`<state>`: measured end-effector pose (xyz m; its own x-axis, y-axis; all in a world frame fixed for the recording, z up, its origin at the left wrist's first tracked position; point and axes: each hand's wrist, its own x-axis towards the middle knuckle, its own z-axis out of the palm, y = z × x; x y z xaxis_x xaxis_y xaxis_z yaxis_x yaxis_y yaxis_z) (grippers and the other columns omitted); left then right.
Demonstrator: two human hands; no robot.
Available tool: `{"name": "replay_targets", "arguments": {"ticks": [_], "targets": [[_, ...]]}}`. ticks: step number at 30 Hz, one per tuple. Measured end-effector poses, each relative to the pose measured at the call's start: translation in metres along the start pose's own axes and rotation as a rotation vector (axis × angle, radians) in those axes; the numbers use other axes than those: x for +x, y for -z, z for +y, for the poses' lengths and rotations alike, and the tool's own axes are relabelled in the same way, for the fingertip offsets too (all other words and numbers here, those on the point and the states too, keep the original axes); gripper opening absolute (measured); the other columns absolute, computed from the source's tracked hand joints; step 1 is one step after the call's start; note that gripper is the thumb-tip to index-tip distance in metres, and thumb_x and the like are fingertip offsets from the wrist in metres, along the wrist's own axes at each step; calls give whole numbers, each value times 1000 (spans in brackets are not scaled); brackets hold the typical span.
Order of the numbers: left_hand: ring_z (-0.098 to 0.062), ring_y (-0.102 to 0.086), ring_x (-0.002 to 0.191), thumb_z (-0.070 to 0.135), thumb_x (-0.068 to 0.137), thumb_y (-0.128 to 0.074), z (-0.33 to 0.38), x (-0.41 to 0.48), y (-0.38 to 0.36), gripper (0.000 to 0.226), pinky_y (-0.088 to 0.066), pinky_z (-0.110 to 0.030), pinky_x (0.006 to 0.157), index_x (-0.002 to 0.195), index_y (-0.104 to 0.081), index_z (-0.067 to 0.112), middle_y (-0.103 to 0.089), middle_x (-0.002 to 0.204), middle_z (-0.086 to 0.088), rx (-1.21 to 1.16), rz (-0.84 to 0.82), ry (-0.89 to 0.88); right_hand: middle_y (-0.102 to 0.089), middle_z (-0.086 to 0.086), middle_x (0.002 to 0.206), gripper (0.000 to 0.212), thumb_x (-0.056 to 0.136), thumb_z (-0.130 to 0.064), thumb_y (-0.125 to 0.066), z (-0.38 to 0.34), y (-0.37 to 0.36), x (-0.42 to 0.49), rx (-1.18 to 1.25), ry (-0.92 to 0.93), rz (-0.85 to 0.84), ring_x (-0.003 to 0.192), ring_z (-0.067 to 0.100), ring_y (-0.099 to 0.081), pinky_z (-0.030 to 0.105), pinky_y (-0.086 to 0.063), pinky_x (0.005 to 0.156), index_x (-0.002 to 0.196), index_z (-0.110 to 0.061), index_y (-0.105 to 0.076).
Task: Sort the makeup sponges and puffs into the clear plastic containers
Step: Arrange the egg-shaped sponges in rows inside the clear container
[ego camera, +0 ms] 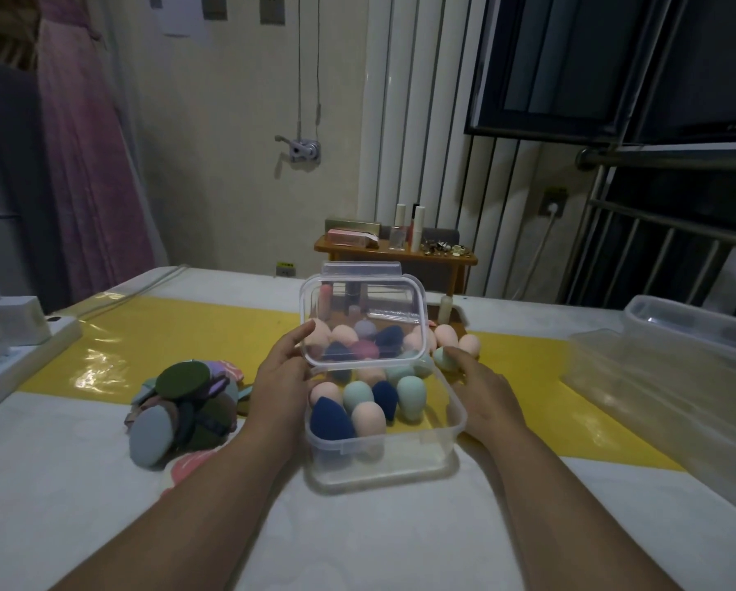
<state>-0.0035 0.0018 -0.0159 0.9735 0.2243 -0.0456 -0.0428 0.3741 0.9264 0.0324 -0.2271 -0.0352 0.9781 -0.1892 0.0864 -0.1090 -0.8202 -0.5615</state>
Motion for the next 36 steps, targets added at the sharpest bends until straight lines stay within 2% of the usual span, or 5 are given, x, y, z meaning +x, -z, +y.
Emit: {"name": "replay_targets", "arguments": {"ticks": [7,13,19,24,36], "targets": [[-24,-70,99,2,95,-38,-1,1,0,50,-60,-39,77,110,-70,38,-70,115,0,5,5,-13,-54,4,136,48,92,-13,-52,-2,10,0,244,18,175,113,28,-55,37,-48,90,135,-35,-54],[-25,-70,98,2,96,-37,0,-2,0,49,-59,-36,70,114,-69,35,-70,114,0,-12,-13,-14,-64,-1,105,12,91,-33,-64,-27,34,-17,307,180,359,93,16,-59,30,-48,75,99,-31,-73],[-26,-70,98,3,96,-38,-1,-1,1,49,-60,-41,79,110,-70,37,-70,112,2,-17,-13,-3,-59,-13,94,17,89,-22,-70,-51,40,-37,222,382,112,83,1,-55,14,-41,67,80,-34,-66],[-27,-69,98,3,97,-37,0,-1,0,50,-61,-43,80,107,-70,39,-70,111,0,2,-4,4,-60,-7,97,23,88,-24,-66,-52,37,-38,133,403,13,90,15,-58,35,-54,75,86,-39,-48],[-25,-71,95,-1,93,-37,0,0,0,52,-58,-35,68,110,-70,35,-71,111,0,-25,-4,-6,-61,-18,89,19,83,-19,-67,-60,38,-48,-92,400,-160,89,8,-59,30,-56,79,90,-37,-63]]}}
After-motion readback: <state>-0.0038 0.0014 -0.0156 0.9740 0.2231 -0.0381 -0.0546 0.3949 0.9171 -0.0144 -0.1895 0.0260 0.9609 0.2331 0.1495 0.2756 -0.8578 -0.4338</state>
